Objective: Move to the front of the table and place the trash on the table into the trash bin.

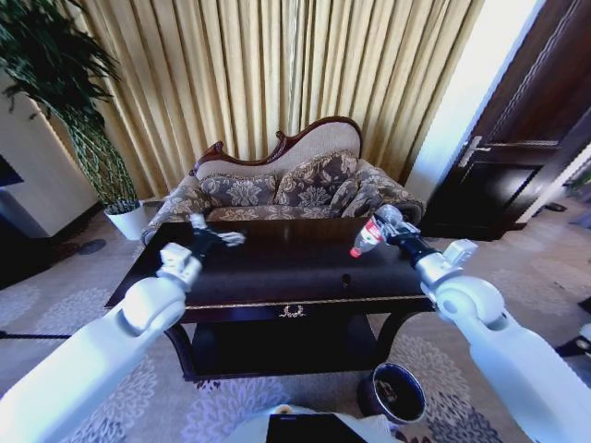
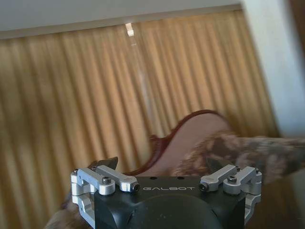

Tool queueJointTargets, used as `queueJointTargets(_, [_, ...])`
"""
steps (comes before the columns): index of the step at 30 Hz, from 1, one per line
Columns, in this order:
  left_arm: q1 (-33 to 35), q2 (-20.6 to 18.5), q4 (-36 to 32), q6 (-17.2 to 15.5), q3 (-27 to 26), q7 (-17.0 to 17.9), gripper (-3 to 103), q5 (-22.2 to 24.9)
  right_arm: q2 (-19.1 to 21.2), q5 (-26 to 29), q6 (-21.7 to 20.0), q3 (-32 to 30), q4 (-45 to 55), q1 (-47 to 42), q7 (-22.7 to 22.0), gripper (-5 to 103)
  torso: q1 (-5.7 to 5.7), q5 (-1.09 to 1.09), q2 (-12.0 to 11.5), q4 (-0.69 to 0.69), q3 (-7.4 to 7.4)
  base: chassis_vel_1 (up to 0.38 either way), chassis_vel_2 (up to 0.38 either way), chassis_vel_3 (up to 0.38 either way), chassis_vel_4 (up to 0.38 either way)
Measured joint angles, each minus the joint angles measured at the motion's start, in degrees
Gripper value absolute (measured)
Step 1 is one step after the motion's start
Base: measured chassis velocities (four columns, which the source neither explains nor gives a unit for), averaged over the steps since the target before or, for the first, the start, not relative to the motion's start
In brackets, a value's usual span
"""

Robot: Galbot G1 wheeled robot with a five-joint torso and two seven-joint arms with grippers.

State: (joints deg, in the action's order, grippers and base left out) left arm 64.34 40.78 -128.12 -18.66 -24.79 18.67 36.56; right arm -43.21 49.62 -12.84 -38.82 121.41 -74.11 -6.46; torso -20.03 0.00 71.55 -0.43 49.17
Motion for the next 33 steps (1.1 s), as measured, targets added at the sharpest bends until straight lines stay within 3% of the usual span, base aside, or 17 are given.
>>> queueJointTargets(2, [4.5, 1.7, -0.3, -1.9, -7.2, -0.2, 100, 1.9, 0.1, 0.0, -0.1, -1.9, 0.8, -2.1, -0.7, 26, 0.0, -0.03, 0.0, 0.01, 0.0, 0.0, 0.0, 0.0, 0.0])
queueJointTargets(3, [4.5, 1.7, -0.3, -1.9, -7.2, -0.2, 100, 1.9, 0.1, 0.0, -0.1, -1.9, 0.8, -2.1, -0.7, 26, 0.0, -0.03, 0.0, 0.01, 0.0, 0.0, 0.0, 0.0, 0.0])
queueJointTargets(5, [7.7, 2.8, -0.3, -3.0, -13.0, -0.4, 100, 4.4, -0.1, 0.0, -0.1, -3.9, 1.6, -4.4, -1.2, 26, 0.0, -0.02, 0.0, 0.01, -0.01, 0.0, 0.0, 0.0, 0.0])
queueJointTargets(8, [9.7, 3.8, -0.1, -3.5, -17.0, -0.8, 100, 6.0, -0.7, -0.1, -0.1, -5.5, 2.1, -6.5, -1.3, 26, 0.0, -0.01, 0.0, 0.01, 0.0, 0.0, 0.0, 0.0, 0.0])
queueJointTargets(12, [15.5, 8.2, -0.8, -5.2, -25.3, -2.4, 100, 7.8, -3.5, -2.3, 0.2, -8.9, 3.7, -12.7, -1.4, 26, -0.01, 0.0, 0.0, -0.01, 0.0, 0.0, 0.0, 0.0, 0.0])
queueJointTargets(21, [24.2, 14.1, -5.3, -6.9, -33.4, -5.1, 100, 10.3, -5.5, -2.9, 0.7, -13.4, 10.7, -18.8, -1.3, 26, -0.01, 0.0, 0.0, 0.0, 0.0, 0.0, 0.0, 0.0, 0.0])
queueJointTargets(33, [27.0, 14.2, -10.8, -9.9, -36.2, -6.1, 100, 12.2, -7.6, -4.4, -0.2, -13.8, 16.3, -21.8, -1.3, 26, 0.0, 0.0, 0.0, 0.0, 0.0, 0.0, 0.0, 0.0, 0.0])
